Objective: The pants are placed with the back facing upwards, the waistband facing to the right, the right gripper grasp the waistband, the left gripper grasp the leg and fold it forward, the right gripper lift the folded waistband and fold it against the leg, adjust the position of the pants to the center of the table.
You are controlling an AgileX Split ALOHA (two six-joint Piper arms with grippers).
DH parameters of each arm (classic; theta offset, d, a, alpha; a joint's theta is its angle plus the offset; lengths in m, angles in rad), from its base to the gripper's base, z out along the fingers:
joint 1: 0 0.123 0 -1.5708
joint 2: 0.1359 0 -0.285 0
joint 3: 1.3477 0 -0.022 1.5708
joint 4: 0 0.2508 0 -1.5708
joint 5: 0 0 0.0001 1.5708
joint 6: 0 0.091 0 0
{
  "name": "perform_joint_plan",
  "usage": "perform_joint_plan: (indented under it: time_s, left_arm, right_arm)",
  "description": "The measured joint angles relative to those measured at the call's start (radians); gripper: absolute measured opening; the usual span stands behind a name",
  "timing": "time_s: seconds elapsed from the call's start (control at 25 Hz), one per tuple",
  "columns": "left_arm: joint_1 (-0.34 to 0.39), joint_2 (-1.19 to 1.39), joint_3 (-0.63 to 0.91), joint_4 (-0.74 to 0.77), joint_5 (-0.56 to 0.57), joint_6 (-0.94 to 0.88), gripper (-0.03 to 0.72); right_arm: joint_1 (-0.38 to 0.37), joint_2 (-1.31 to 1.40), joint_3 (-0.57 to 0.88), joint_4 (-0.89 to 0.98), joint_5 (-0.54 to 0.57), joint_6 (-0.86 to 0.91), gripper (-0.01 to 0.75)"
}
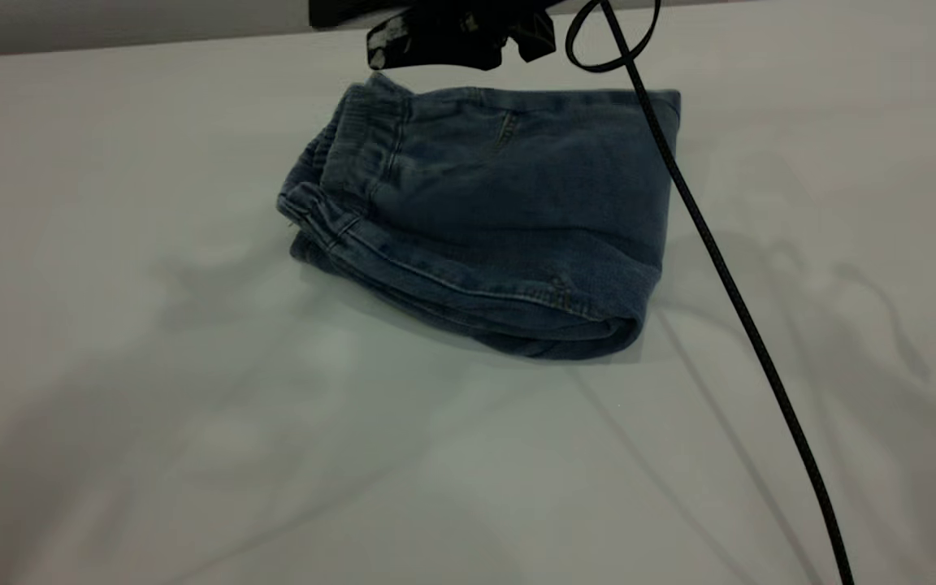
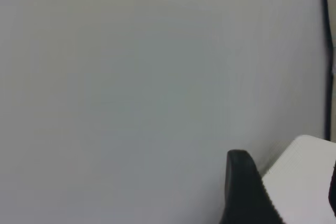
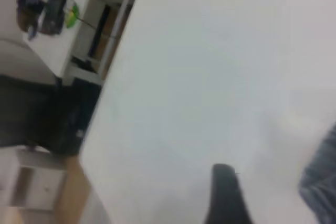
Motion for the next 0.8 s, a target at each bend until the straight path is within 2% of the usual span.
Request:
perform_joint_plan:
  time_s: [0.12,0.2,0.56,0.8]
  left_arm:
    - [0.0,0.0,0.0,0.0,0.007,0.0,0.359]
    - [0.0,0.0,0.0,-0.009,0.007,0.0,0.359]
    - [0.0,-0.027,0.0,-0.041,0.02,0.011,0.359]
    - [0.0,-0.035,0.0,-0.038,0.026,0.011,0.359]
  right_arm:
    - [-0.001,-0.013,0.0,-0.005,0.056,0.033,0.465]
    - [0.011,-0.031,0.0,-0.003,0.065,0.043,0.48]
    - [0.124,-0.059,0.0,-0.026,-0.078,0.226,0.488]
    - [0.204,-0.06,-0.059,-0.288,-0.17,0.469,0.485]
